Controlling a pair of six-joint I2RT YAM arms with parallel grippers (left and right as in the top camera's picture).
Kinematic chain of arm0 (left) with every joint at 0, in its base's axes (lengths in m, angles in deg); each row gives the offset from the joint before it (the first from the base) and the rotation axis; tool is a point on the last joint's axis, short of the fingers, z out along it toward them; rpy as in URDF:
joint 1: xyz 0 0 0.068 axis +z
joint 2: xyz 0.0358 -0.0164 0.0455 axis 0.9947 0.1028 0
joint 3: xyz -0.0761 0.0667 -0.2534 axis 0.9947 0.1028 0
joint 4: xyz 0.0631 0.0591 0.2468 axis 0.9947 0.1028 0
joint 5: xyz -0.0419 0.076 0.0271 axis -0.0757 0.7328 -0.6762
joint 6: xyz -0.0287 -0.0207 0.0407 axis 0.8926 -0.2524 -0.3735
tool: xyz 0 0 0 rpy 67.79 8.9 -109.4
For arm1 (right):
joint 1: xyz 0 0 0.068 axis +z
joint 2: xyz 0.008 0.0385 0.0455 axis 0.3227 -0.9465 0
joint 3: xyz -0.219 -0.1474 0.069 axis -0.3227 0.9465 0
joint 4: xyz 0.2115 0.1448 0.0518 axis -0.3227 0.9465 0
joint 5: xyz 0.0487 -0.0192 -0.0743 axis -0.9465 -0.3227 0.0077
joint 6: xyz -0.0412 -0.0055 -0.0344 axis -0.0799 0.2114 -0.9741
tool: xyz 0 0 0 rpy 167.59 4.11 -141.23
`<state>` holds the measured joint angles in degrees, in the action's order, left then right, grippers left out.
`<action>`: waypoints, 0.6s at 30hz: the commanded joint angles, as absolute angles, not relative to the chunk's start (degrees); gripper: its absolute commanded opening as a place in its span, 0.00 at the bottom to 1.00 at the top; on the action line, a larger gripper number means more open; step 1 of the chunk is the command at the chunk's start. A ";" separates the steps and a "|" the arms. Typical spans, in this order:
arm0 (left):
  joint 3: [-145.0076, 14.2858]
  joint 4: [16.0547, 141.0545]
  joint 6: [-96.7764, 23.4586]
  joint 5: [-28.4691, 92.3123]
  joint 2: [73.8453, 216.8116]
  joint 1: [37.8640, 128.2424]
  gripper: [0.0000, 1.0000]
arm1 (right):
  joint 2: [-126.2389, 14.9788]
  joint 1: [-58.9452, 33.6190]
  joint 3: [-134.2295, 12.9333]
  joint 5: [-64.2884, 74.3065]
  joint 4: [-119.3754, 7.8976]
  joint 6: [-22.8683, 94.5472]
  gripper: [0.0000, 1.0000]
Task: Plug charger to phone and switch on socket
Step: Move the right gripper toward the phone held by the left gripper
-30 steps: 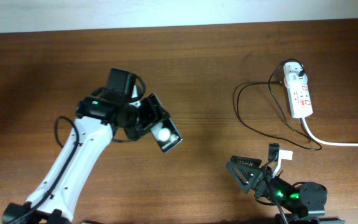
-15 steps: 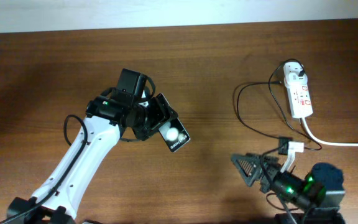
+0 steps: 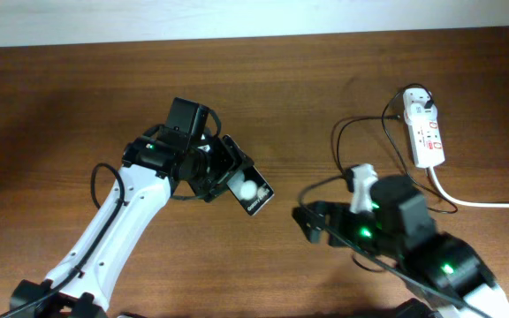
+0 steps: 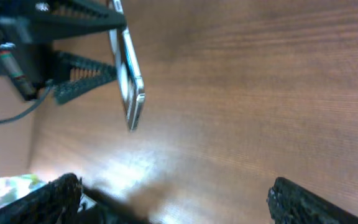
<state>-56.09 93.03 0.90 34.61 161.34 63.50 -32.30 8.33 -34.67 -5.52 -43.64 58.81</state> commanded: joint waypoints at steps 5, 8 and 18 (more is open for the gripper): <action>-56.27 91.09 7.48 31.86 161.23 63.52 0.57 | -51.51 12.40 -35.55 0.65 -59.01 64.58 0.99; -56.27 90.43 8.95 31.86 161.23 63.52 0.57 | -56.19 12.40 -35.55 -0.86 -64.16 66.40 0.99; -56.27 88.29 8.90 31.83 161.23 66.17 0.56 | -57.24 12.40 -35.55 -6.54 -72.91 66.40 0.99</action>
